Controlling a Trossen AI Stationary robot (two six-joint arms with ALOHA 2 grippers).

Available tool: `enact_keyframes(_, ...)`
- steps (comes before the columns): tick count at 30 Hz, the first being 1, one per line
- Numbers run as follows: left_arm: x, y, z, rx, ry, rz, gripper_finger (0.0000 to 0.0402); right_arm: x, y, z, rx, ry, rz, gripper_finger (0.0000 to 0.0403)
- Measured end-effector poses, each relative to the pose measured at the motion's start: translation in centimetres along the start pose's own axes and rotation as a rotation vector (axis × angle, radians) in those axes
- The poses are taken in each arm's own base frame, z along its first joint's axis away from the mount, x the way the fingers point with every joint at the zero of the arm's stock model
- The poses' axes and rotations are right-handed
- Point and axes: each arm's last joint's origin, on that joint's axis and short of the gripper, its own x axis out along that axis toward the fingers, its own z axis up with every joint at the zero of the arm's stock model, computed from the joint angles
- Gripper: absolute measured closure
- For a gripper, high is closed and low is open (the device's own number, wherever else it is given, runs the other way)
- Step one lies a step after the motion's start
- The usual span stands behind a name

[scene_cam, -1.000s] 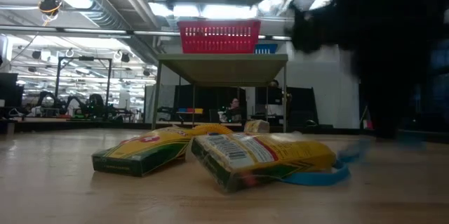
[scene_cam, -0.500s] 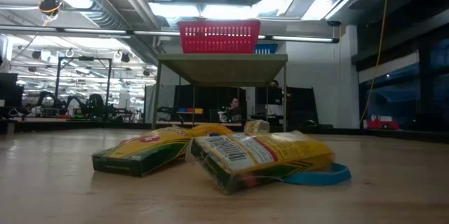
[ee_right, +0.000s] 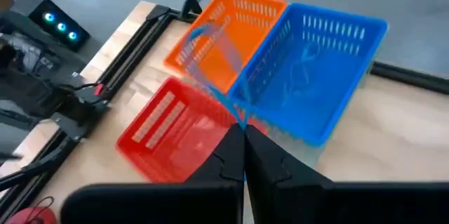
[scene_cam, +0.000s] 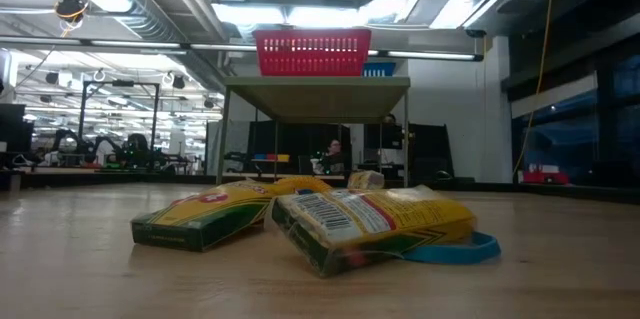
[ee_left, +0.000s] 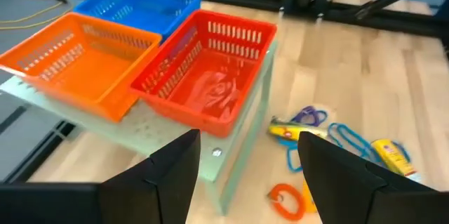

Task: Pick & Place Office Desk Supplies
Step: Put the blue rubber band into the blue bin

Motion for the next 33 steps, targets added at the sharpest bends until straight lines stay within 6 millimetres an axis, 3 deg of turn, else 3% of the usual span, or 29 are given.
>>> enact_keyframes(7, 0.2, 0.7, 0.0, 0.011, 0.0, 0.085, 0.0162, 5.5, -3.3, 4.0, 0.001, 0.096, 0.008, 0.0403)
enact_keyframes(18, 0.7, 1.8, 0.3, 0.006, 0.004, 0.134, 0.0162, 12.2, -6.6, 5.1, -0.014, 0.268, -0.03, 0.0403)
enact_keyframes(24, 0.7, 1.8, 0.3, 0.004, 0.003, 0.138, 0.0162, 12.8, -6.9, 5.2, -0.059, 0.271, -0.03, 0.039)
enact_keyframes(33, 0.7, 1.8, 0.4, -0.008, -0.005, 0.128, 0.0162, 11.9, -7.0, 5.6, -0.074, 0.231, -0.05, 0.0285)
